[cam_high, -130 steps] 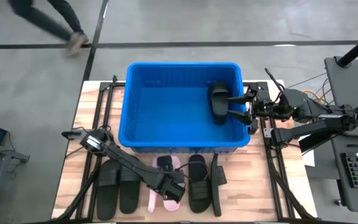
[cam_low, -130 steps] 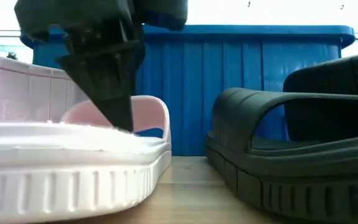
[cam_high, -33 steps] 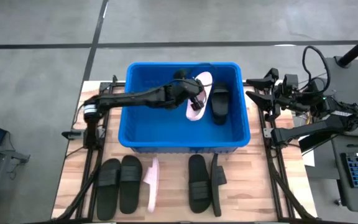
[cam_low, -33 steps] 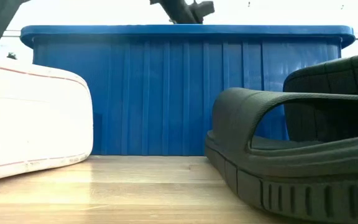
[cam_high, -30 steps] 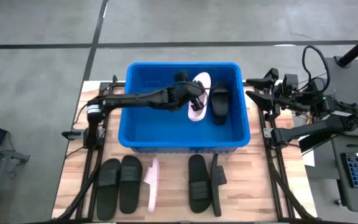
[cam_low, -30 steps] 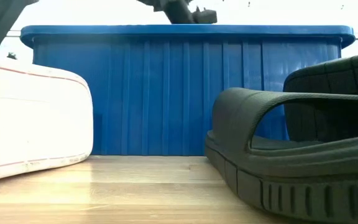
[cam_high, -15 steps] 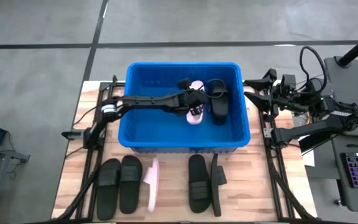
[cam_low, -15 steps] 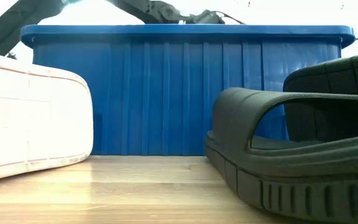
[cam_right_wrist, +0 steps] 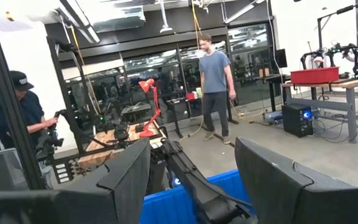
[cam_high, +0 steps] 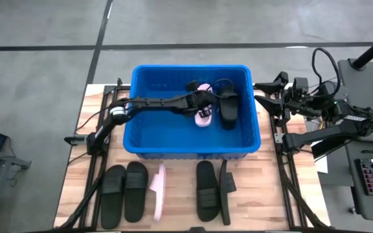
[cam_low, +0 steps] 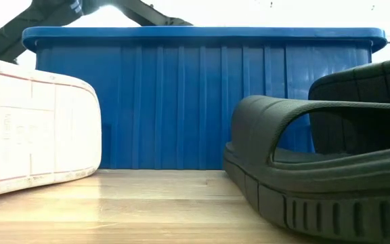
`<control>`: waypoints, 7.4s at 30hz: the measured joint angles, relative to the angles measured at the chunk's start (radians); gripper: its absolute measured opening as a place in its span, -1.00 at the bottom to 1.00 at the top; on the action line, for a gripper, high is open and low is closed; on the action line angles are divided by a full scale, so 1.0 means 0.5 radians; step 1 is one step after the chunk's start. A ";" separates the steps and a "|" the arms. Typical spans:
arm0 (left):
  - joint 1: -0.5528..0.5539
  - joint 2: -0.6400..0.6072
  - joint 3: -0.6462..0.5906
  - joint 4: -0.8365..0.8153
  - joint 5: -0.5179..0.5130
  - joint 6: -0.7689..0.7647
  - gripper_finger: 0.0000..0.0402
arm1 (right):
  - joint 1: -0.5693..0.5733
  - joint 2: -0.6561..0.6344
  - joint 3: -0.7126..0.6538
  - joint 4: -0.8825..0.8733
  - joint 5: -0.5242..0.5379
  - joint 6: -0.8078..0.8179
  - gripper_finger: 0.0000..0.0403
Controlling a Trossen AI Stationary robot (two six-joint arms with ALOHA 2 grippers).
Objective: Pick and place slides into bin
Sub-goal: Put the right pink slide into the bin, then put the pink slide into the bin
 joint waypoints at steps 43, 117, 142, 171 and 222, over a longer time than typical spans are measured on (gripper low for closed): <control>0.117 0.056 -0.035 0.083 1.003 -0.022 0.56 | 0.000 0.000 0.000 0.001 -0.001 0.052 0.12; -2.328 -1.211 -1.146 -1.277 0.488 -2.977 0.40 | 0.000 -0.002 0.000 -0.162 -0.014 -0.003 0.12; -2.279 -1.146 -1.522 -0.804 0.325 -2.829 0.40 | 0.000 0.000 0.000 -0.161 -0.012 -0.040 0.12; -2.012 -1.146 -1.808 -0.048 0.311 -2.653 0.40 | 0.000 0.000 0.000 -0.158 -0.006 -0.053 0.12; -0.918 -1.319 -0.404 0.284 0.138 -0.733 -1.00 | 0.000 -0.063 0.000 -0.153 -0.005 -0.025 0.12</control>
